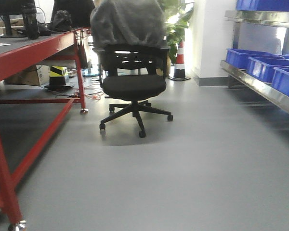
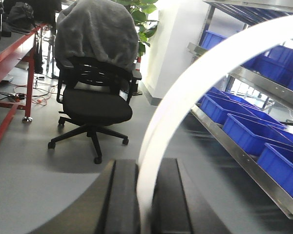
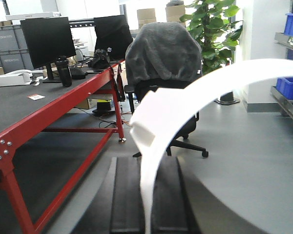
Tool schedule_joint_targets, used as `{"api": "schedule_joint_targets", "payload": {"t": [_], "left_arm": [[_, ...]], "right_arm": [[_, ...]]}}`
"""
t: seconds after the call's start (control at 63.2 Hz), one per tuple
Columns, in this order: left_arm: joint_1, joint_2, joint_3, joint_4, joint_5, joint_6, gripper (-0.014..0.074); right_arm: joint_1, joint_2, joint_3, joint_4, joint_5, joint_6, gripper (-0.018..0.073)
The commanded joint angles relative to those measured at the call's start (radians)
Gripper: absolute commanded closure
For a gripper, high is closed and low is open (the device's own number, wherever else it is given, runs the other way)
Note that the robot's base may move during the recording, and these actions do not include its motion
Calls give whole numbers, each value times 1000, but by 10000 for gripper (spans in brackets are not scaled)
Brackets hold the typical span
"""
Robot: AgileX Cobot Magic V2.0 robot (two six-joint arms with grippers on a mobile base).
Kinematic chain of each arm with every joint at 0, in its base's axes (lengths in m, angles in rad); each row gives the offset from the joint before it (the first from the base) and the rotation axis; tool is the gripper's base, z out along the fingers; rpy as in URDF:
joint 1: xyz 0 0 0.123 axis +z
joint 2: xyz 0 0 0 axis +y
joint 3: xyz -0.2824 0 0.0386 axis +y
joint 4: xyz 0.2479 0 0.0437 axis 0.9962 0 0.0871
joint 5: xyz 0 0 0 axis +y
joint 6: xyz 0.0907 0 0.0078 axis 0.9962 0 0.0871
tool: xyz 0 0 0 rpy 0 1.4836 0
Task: Grab PVC pipe and place in blue bin
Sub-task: 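Drive the base away from the table toward the blue bin shelves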
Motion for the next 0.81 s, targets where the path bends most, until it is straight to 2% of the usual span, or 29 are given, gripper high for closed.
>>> {"api": "schedule_joint_targets", "payload": {"t": [0.0,0.791], "left_arm": [[2,-6,-2,-5,-28,-5,706],[2,-6,-2,-5,-28,-5,706]], "right_arm": [[1,-3,4,-4,-35,-3,727],[1,-3,4,-4,-37,-3,727]]}}
